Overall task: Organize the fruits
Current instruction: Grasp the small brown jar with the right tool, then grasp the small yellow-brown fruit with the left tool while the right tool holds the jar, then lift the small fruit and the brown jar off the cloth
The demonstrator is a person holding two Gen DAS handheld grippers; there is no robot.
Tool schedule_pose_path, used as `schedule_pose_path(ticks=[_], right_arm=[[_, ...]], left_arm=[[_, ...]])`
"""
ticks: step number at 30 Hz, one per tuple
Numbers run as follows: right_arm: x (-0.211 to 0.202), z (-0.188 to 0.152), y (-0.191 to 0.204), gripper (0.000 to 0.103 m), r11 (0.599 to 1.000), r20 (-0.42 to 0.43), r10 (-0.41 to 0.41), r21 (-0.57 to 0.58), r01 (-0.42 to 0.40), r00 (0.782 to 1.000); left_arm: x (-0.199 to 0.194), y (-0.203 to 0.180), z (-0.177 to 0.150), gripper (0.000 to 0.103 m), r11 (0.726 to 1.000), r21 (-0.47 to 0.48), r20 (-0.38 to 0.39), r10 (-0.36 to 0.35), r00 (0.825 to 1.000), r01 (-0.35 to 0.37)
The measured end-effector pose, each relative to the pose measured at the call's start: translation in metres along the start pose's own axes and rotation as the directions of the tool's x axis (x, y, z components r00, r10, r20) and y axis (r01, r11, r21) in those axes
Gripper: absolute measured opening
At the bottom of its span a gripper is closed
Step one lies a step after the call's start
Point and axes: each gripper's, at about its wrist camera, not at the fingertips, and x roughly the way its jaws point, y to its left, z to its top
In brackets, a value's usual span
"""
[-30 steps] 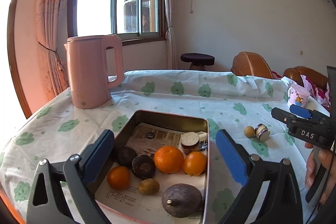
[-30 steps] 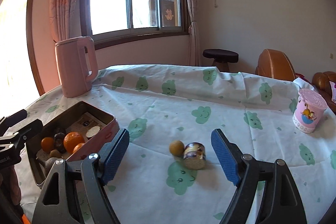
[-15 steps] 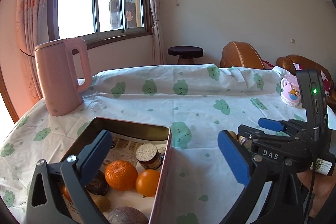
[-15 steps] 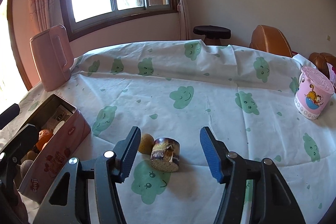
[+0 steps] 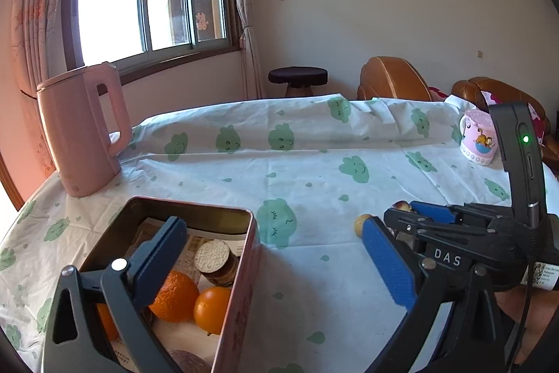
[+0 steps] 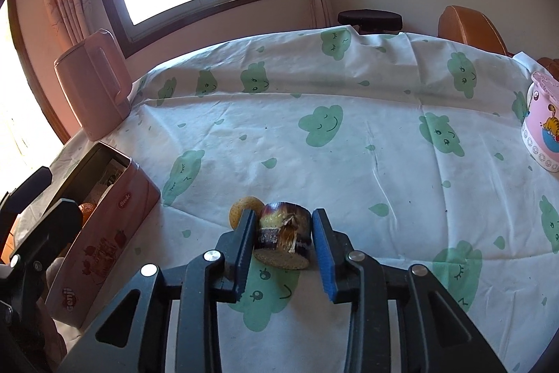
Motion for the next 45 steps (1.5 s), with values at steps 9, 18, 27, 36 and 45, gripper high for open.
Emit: schedule_pose_path(ticks=[9,18,27,36,45], right_arm=[[-0.029,0.0,-0.025,0.035,0.992,0.13,-0.11,0.072,0.102,0.985],[-0.045,0.0,-0.04,0.035,0.98,0.191,-0.186,0.113,0.167,0.964],[-0.05,-0.002,-0.037,0.035,0.982,0.214,-0.182,0.099,0.164,0.96],[-0.057,-0.005,-0.027,0.035,0.987,0.25,-0.157,0.054,0.149,0.955],[-0.06,-0.006,-0.022,0.035,0.989,0.27,-0.149,0.038,0.144,0.951]], left_arm=[[0.044,-0.036,0.004,0.096,0.999,0.033,-0.11,-0.036,0.993,0.04],[0.09,-0.059,0.004,0.063,0.992,0.009,-0.265,-0.119,0.957,0.126],[0.101,-0.06,0.001,0.027,0.97,-0.039,-0.317,-0.241,0.917,0.242],[0.087,-0.046,0.002,0.027,0.965,-0.091,-0.246,-0.26,0.934,0.245],[0.065,-0.049,0.005,0.027,0.977,-0.039,-0.147,-0.212,0.966,0.208]])
